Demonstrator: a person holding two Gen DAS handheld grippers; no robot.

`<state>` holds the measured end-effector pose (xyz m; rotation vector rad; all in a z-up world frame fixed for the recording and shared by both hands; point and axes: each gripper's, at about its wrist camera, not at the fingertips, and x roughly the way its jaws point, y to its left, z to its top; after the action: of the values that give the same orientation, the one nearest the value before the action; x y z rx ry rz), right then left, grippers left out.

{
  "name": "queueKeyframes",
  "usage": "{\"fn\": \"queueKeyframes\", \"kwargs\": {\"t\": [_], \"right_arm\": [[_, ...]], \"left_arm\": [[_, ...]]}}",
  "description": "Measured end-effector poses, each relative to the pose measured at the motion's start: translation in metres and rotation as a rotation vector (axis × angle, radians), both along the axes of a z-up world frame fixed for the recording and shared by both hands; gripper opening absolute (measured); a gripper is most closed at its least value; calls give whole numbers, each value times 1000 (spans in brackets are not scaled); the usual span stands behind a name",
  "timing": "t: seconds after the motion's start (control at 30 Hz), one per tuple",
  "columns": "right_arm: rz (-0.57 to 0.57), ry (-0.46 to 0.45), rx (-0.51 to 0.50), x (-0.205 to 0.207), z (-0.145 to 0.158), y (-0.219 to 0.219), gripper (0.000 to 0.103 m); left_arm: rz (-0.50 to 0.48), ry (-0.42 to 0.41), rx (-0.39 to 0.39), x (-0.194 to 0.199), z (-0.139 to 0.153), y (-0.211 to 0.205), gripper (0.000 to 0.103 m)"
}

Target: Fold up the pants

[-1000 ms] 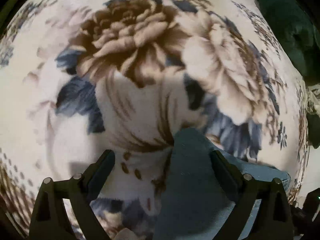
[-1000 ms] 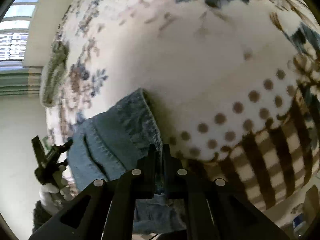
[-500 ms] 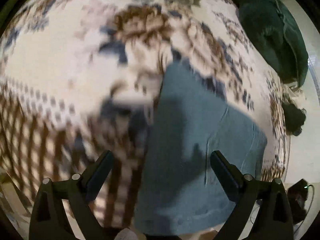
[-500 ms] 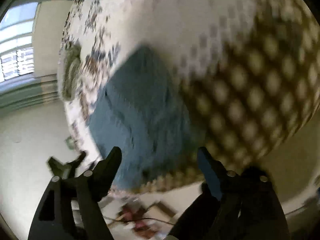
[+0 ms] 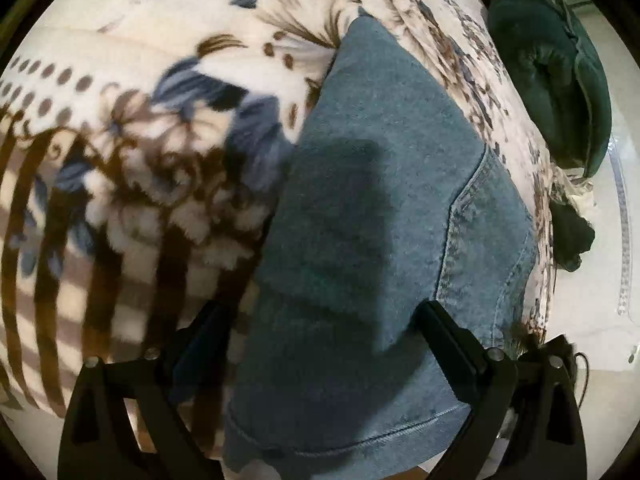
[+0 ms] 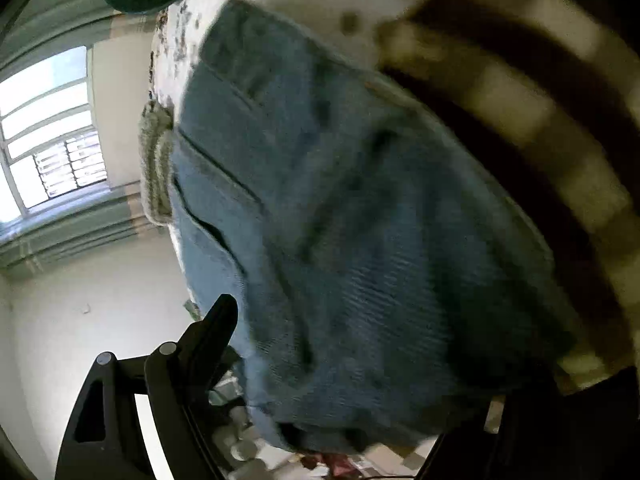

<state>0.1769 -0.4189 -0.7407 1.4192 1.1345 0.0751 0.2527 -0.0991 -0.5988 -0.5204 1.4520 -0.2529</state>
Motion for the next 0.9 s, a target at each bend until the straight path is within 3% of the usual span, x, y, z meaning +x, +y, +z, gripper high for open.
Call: {"fn": "queueKeyframes", "kwargs": {"t": [0.1,0.2,0.3,0.33,0.37,0.4,0.47,0.53,0.63,0.9], "right_arm": [[58,-65,-48,13,19,8,87],[87,-17,-45,20,-1,15,85],[52,-11,-47,24,-6,19,72],[50,-4,-62,24,-4,21,58],[50,-13,-70,22,-1,22,50],[56,-22,-88,21,4,25,46],[66,-27,-110,22,10,27,40],[73,-32,-134,24,19,31,37],[82,-53,-151,32,44,29,34],[117,-119,-160,37,120,3,32]], "left_arm": [[-10,-6,-11,5,-1,1,99],[-8,-7,-13,6,-5,1,99],[16,-18,-26,8,-6,3,98],[19,-24,-28,7,-6,3,96],[18,-36,-28,7,-4,3,90],[17,-64,-44,6,1,3,57],[12,-80,-41,4,8,3,46],[30,-97,-59,2,16,7,28],[54,-124,-84,-1,33,13,21],[70,-189,-84,5,111,13,19]]}}
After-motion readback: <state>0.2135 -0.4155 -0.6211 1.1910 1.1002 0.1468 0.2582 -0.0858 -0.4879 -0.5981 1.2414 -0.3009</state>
